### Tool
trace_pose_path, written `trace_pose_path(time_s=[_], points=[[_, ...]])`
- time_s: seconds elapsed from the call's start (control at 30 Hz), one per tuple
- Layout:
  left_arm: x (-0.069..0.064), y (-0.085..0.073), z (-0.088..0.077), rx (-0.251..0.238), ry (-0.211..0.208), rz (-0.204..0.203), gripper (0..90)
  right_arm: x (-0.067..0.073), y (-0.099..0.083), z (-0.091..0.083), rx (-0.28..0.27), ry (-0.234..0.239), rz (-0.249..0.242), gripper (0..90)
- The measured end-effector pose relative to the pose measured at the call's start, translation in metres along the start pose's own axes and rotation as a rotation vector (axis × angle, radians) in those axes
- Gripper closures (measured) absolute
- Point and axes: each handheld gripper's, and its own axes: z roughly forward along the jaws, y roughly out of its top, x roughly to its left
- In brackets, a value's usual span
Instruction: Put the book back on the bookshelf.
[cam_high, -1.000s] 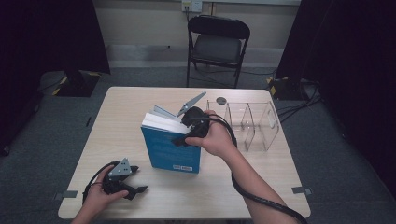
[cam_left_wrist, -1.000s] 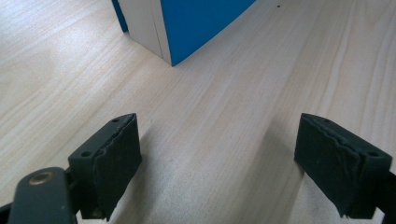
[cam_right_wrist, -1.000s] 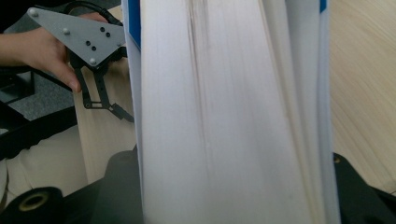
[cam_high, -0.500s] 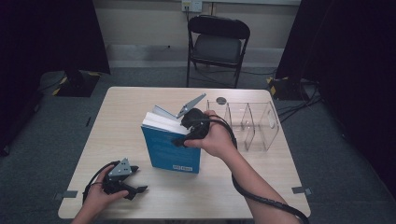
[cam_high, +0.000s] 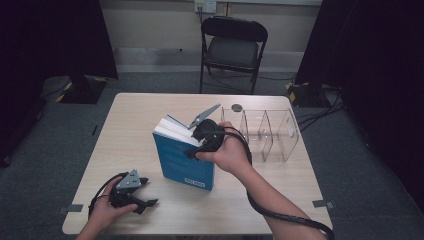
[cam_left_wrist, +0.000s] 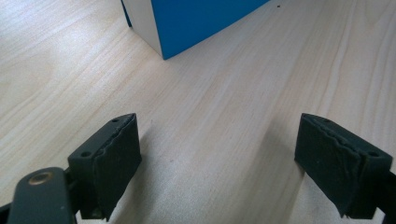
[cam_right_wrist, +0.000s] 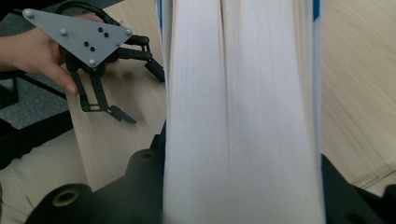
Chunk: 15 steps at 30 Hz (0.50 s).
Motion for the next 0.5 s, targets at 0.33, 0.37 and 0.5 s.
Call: trace_pose_path(time_s=[0.33,0.37,0.5], points=[[0.000,0.000,0.000,0.000,0.001,0.003,13.7,0.005,-0.010,-0.011,-0.001,-0.033,0.033,61.6],[0.000,0.000,0.001,-0.005,0.004,0.001,13.7,0.004,-0.013,-0.014,0.000,-0.030,0.049,61.5],[0.000,0.000,0.001,-0.004,0.004,0.001,13.7,0.008,-0.023,-0.019,-0.012,-0.043,0.055,61.1]])
